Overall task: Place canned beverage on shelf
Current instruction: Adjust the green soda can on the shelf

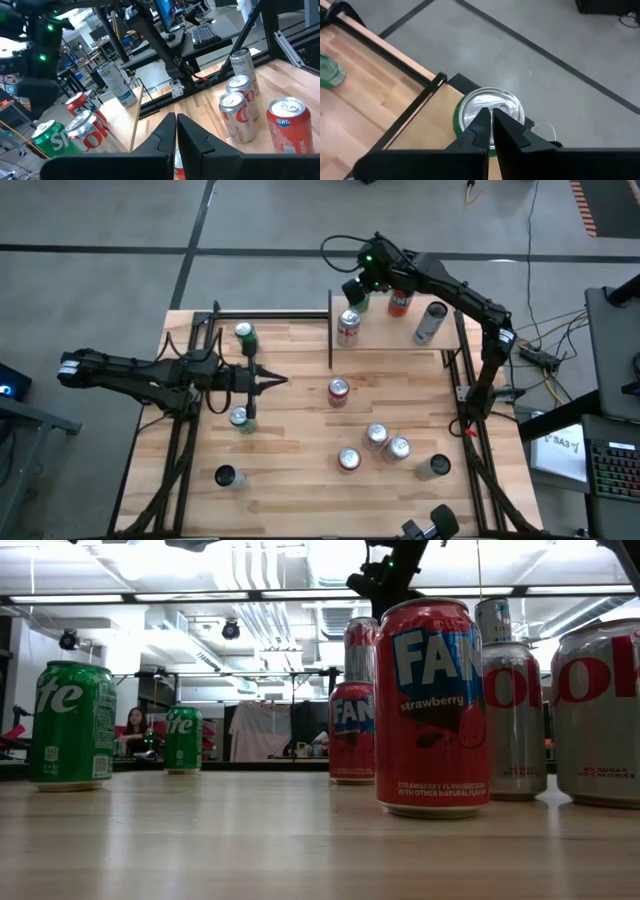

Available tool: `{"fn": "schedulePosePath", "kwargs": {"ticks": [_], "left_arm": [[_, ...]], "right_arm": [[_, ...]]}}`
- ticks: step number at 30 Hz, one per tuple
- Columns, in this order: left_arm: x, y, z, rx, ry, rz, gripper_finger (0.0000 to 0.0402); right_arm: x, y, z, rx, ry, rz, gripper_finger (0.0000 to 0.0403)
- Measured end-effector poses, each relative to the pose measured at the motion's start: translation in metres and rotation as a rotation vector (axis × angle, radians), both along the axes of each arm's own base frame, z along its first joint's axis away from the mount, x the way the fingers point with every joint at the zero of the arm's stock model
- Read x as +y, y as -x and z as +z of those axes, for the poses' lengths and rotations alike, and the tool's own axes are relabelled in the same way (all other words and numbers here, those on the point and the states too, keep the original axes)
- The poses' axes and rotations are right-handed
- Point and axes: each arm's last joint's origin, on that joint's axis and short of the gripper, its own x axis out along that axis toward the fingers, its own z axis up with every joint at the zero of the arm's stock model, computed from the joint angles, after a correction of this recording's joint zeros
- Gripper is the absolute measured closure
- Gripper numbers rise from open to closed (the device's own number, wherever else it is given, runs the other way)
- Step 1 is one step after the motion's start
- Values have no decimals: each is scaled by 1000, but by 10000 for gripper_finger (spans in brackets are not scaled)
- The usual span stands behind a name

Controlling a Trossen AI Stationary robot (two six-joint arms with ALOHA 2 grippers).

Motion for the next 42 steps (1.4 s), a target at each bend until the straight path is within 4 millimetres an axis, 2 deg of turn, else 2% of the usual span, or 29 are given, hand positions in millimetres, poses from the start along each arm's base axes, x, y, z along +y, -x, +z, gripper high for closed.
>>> {"fn": "schedulePosePath", "kwargs": {"ticks": [18, 42], "left_arm": [[0, 0, -1, 7, -1, 3, 402], [0, 0, -1, 8, -1, 3, 402]], "right_arm": [[0, 0, -14, 52, -40, -6, 394], [2, 2, -19, 56, -85, -54, 394]]}}
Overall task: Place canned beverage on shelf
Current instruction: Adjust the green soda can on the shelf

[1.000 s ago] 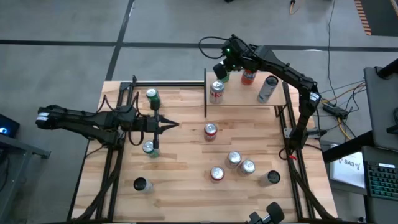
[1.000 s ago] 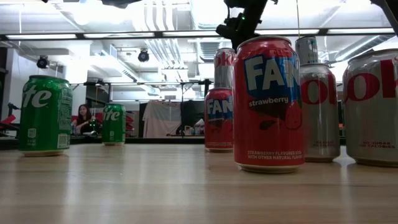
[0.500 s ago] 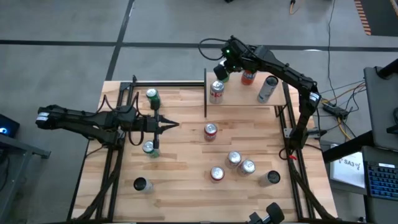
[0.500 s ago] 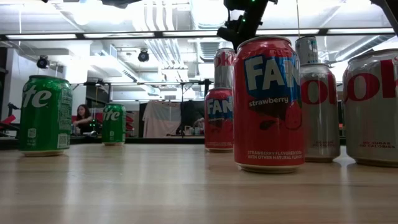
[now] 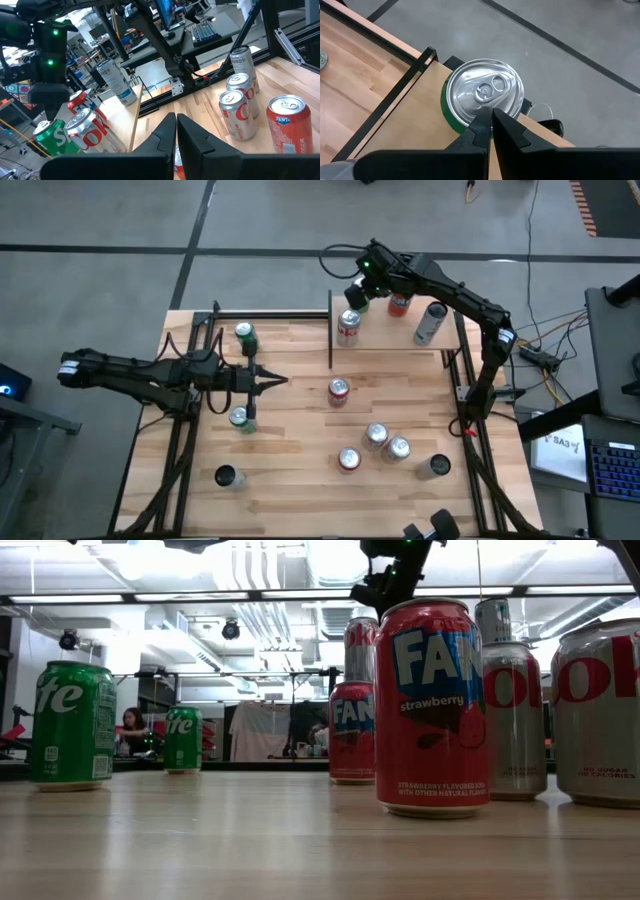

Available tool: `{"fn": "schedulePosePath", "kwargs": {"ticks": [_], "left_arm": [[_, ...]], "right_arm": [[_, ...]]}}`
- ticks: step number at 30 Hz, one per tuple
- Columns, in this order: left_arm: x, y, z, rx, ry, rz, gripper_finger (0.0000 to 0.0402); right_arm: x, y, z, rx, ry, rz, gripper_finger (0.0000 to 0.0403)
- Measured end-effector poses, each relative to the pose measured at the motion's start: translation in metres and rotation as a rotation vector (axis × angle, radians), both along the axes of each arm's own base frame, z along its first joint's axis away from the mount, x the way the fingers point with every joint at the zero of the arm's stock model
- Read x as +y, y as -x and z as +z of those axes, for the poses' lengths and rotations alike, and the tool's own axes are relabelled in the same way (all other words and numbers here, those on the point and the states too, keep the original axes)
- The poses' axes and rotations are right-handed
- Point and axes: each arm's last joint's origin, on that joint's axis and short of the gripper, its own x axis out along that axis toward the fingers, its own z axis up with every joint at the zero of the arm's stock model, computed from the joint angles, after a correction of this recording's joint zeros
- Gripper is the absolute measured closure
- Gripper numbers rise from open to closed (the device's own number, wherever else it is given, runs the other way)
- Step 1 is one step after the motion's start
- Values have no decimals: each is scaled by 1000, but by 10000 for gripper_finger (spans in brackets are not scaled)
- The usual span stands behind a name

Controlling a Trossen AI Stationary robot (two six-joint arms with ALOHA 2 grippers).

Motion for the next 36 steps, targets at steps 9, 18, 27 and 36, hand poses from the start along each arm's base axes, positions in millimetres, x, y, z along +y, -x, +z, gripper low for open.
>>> {"fn": "schedulePosePath", "kwargs": {"ticks": [9, 18, 27, 36], "left_arm": [[0, 0, 0, 0, 0, 0, 402], [0, 0, 0, 0, 0, 0, 402], [0, 0, 0, 0, 0, 0, 402], [0, 0, 0, 2, 0, 0, 402]], "right_arm": [[2, 2, 7, -13, -3, -6, 394], [-3, -1, 21, -55, 106, -6, 394], [-12, -15, 4, -8, 100, 20, 394], [-13, -16, 1, 2, 95, 21, 394]]}}
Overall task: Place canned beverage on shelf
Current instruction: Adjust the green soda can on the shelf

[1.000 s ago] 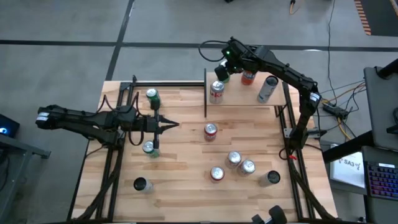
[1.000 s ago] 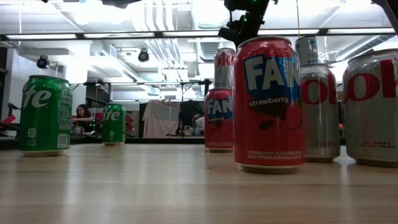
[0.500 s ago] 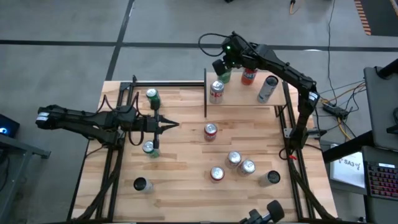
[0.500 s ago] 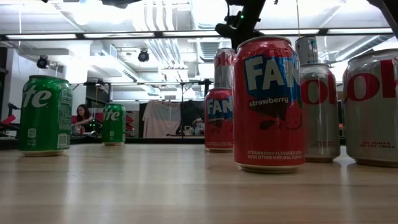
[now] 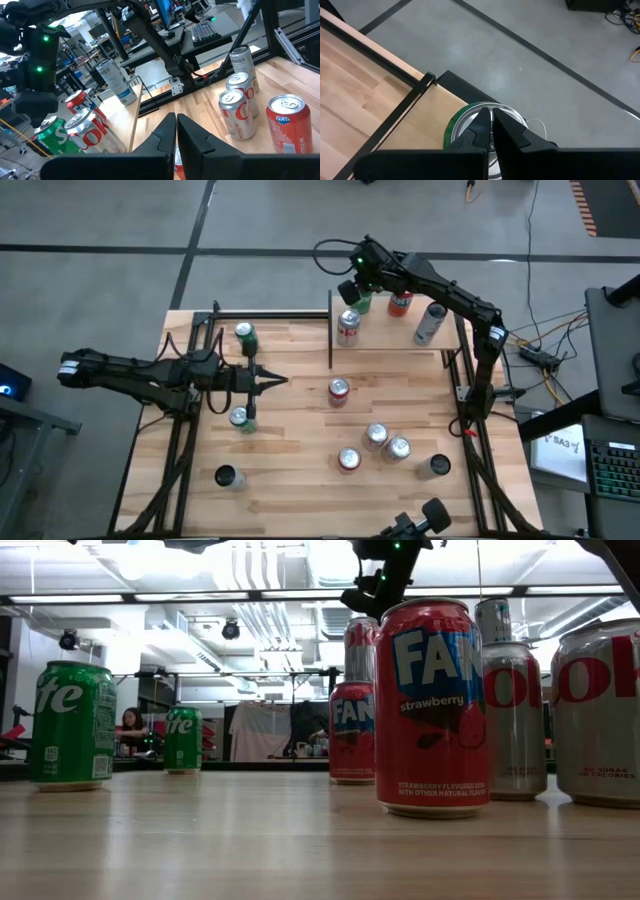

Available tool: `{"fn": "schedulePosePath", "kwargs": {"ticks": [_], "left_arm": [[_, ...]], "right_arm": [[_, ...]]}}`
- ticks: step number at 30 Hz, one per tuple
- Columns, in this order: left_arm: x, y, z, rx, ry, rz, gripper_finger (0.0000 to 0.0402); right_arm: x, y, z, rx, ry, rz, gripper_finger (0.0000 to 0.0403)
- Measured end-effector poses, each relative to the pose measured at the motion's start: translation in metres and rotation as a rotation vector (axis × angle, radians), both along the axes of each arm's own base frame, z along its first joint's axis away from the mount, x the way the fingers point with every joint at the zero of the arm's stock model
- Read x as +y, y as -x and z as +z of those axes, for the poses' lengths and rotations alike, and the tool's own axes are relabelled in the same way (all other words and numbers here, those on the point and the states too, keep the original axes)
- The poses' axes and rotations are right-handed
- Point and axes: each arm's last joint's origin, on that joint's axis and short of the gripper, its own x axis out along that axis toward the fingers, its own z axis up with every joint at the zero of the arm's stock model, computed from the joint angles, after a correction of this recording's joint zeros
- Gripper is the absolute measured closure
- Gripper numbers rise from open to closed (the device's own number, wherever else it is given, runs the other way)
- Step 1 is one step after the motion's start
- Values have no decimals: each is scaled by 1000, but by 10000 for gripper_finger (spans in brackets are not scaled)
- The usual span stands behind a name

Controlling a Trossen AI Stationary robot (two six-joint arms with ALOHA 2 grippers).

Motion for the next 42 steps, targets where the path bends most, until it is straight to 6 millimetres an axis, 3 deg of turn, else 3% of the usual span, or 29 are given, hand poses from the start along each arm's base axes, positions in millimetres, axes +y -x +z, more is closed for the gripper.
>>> {"fn": "schedulePosePath", "kwargs": {"ticks": [27, 42], "left_arm": [[0, 0, -1, 7, 0, 0, 402], [0, 0, -1, 13, -1, 0, 402]], "right_arm": [[4, 11, -5, 119, -14, -87, 394], [10, 15, 8, 113, 1, -83, 394]]}}
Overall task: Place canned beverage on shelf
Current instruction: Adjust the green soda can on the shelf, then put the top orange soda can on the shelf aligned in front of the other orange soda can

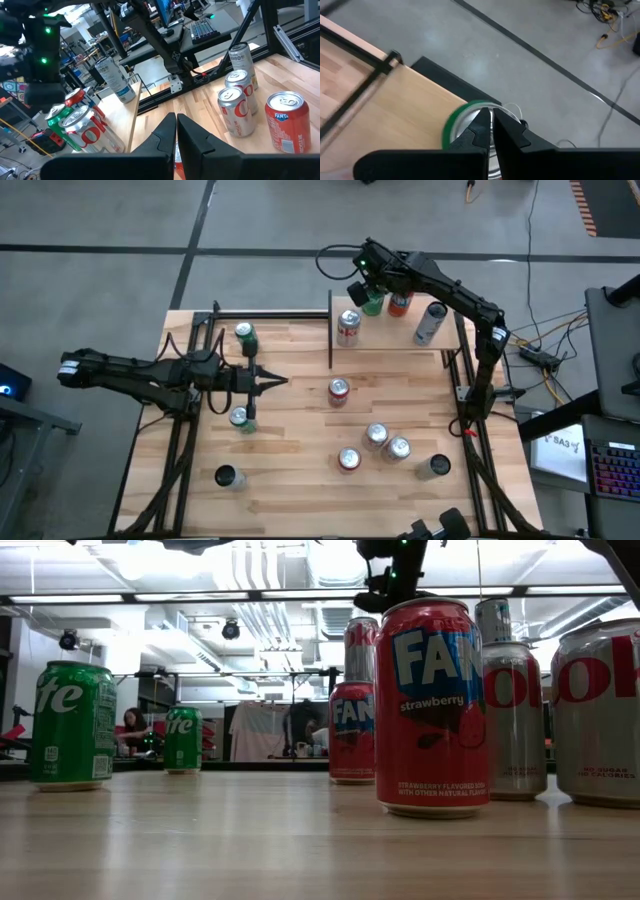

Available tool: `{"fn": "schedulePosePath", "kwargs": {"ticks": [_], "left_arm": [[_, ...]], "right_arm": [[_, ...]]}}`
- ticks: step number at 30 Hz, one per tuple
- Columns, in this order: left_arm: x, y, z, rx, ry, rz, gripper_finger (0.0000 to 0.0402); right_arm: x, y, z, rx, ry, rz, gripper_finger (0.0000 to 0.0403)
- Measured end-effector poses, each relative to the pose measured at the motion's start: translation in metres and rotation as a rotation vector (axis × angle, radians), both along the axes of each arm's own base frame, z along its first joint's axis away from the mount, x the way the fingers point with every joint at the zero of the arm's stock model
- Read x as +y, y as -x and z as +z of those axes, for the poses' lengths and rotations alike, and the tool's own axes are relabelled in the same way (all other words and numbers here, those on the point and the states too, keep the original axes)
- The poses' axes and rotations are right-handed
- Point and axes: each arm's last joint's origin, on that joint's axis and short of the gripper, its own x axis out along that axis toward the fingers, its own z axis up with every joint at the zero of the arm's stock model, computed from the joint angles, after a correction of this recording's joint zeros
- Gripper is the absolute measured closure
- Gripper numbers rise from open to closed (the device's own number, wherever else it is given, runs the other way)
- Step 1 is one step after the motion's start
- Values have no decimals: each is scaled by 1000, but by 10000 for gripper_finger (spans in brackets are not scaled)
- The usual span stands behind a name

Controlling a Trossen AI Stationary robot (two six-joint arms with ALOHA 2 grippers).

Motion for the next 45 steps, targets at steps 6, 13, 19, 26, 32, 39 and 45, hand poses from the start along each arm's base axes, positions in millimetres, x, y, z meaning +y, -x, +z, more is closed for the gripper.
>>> {"fn": "schedulePosePath", "kwargs": {"ticks": [6, 13, 19, 26, 32, 39, 45], "left_arm": [[0, 0, 0, 1, -4, 0, 402], [0, 0, 0, 3, -4, -1, 402], [0, 0, 0, 4, -4, 0, 402], [0, 0, 0, 4, -4, 0, 402], [0, 0, 0, 5, -4, -1, 402], [0, 0, 0, 4, 1, 0, 402], [0, 0, 1, -4, 35, 3, 402]], "right_arm": [[10, -4, 7, -29, 4, 25, 394], [18, -10, 0, -6, -17, 31, 394], [18, -10, -7, 14, -36, 17, 394], [20, -10, -8, 31, -42, 13, 394], [20, -10, -7, 32, -38, 24, 394], [46, -8, 15, -6, 33, 62, 394], [88, -10, 29, -41, 33, 171, 394]]}}
